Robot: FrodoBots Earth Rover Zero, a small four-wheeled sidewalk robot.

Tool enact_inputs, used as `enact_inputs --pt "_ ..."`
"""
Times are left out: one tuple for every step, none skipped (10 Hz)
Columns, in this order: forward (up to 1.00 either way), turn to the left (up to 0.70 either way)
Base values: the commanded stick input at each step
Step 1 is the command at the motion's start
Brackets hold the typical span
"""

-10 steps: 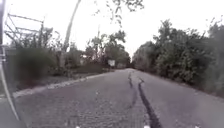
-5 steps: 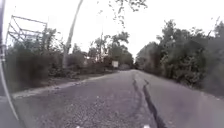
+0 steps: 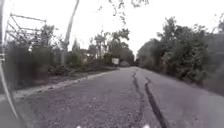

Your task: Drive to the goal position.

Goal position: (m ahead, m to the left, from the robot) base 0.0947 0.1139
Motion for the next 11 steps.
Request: enact_inputs --pt "0.7 -0.31" --pt "0.7 -0.33" --pt "0.7 -0.34" --pt "0.7 -0.3" --pt "0.7 -0.26" --pt "0.7 -0.23" --pt "0.7 -0.19" --pt "0.7 -0.15" --pt "0.7 -0.11" --pt "0.7 -0.07" --pt "0.7 -0.04"
